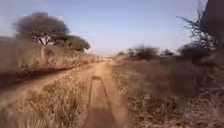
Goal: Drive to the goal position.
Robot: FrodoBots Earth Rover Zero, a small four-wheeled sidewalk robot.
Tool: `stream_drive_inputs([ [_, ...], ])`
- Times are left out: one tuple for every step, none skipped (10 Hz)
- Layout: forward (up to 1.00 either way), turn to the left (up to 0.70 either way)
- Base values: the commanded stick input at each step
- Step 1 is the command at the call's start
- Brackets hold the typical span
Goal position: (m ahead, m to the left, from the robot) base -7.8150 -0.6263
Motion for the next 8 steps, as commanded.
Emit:
stream_drive_inputs([
  [0.70,0.00],
  [0.70,0.00],
  [0.70,0.00],
  [0.70,0.00],
  [0.70,0.00],
  [0.70,0.00],
  [0.70,0.00],
  [0.70,0.00],
])
